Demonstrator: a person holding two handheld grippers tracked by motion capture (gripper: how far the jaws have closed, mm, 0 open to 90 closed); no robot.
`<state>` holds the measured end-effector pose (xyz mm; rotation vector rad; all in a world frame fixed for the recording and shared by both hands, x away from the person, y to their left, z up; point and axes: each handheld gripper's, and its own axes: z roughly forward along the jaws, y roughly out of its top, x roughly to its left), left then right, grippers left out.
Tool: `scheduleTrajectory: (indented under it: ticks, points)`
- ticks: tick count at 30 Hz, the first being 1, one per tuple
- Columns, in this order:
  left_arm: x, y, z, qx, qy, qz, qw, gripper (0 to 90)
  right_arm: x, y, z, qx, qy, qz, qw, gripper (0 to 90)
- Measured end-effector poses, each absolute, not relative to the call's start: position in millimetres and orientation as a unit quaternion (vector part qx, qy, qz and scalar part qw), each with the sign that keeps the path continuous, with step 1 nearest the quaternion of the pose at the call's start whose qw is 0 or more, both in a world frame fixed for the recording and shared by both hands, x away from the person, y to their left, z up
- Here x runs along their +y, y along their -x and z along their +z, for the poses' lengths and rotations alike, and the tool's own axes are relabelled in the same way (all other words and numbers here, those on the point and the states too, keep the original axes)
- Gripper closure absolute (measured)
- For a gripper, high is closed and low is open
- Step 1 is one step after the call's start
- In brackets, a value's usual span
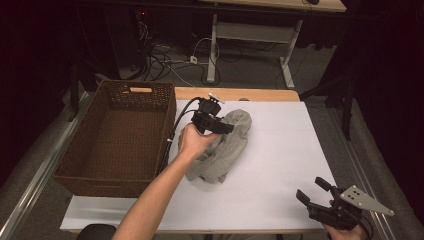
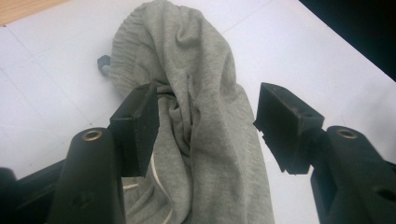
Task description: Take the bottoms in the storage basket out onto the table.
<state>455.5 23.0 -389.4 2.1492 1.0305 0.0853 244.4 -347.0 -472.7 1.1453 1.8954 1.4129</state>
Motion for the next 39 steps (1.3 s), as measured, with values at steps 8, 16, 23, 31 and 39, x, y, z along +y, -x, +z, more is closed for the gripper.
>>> scheduleTrajectory:
  ticks: [8,16,23,31,39]
  points:
    - [32,-449,-380,0.399,-0.836,0.037,0.375,37.2,-347,-244,-473,0.698,-0.422,0.520,0.255,17.4]
    - [43,-442,-373,0.399,-0.834,0.044,0.379,37.1,-347,-244,-473,0.697,-0.422,0.520,0.255,17.3]
    - [52,-434,-368,0.393,-0.834,0.050,0.384,36.4,-347,-244,-473,0.698,-0.421,0.520,0.255,17.3]
    - [62,-428,-362,0.389,-0.832,0.056,0.391,36.3,-346,-244,-473,0.698,-0.423,0.519,0.255,17.3]
    - [72,-423,-360,0.391,-0.829,0.058,0.397,35.5,-346,-244,-473,0.698,-0.422,0.519,0.255,17.3]
